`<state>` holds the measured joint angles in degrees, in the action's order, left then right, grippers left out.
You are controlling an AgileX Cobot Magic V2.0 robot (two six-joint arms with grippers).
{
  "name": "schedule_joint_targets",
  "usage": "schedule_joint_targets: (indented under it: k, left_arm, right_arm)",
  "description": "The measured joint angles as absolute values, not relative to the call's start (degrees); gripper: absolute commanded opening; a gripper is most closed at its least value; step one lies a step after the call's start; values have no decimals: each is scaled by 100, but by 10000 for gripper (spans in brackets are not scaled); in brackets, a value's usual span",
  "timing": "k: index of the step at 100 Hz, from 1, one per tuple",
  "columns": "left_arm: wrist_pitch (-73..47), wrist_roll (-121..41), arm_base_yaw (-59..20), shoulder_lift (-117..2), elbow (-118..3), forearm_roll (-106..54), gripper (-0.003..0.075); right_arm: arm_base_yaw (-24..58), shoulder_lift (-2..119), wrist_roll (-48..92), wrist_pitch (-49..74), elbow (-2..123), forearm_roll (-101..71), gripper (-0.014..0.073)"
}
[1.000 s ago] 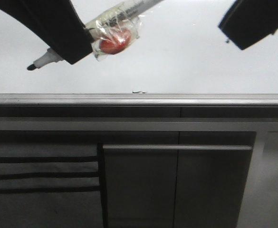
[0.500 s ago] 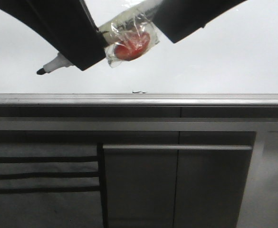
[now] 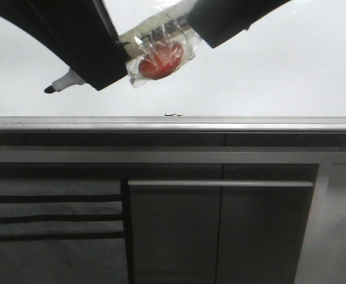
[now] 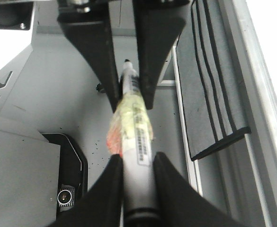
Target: Write number 0 on whiteboard
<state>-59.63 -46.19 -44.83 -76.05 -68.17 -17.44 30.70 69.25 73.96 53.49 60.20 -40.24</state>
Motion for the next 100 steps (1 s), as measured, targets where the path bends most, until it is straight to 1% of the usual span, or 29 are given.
schedule_joint_targets:
  k: [15, 18, 22, 25, 32, 37, 39, 44, 51, 62, 74, 89, 100]
  left_arm:
    - [-5967, -4640, -4494, -7605, -6817, -1731, -18]
    - [-5967, -4640, -4494, -7605, -6817, -1722, -13]
    - [-5967, -4640, -4494, -7605, -6817, -1722, 16]
    - [-5953, -4640, -4494, -7605, -6817, -1722, 49]
    - [-5917, -4651, -4494, -7605, -6817, -1722, 172]
    - [-5862, -4587, -4449, -7605, -6817, -1722, 291]
    - [-5820, -4560, -4436, -7605, -6817, -1734, 321]
    - [-5751, -4485, -4372, -7605, -6817, -1747, 424]
    - [-5647, -4377, -4289, -7579, -6817, -1758, 500]
    - [-5482, -4309, -4153, -7378, -6817, -1825, 512]
    - [-5328, -4151, -4011, -6944, -6817, -1887, 512]
    - [-5118, -3753, -3719, -6140, -6575, -1942, 512]
    - [-4807, -3346, -3303, -5462, -6152, -1942, 512]
  right_arm:
    - [3070, 6925, 7400, 5360, 6020, -4024, -14]
    - [3070, 6925, 7410, 5360, 6020, -4024, -14]
    - [3070, 6925, 7410, 5360, 6020, -4024, -14]
    - [3070, 6925, 7410, 5360, 6020, -4024, -14]
    - [3070, 6925, 7410, 5347, 6020, -4035, -14]
    - [3070, 6925, 7410, 5295, 6020, -4059, -14]
    - [3070, 6925, 7410, 5284, 6020, -4072, -14]
    - [3070, 6925, 7374, 5223, 6020, -4079, -14]
    - [3070, 6925, 7338, 5169, 6020, -4093, -14]
    - [3013, 6887, 7278, 5148, 6020, -4172, -14]
    - [2682, 6668, 7090, 5148, 6020, -4236, -14]
    - [1860, 6227, 6587, 5221, 5834, -4258, -14]
    - [1126, 5902, 5872, 4935, 5464, -4283, -14]
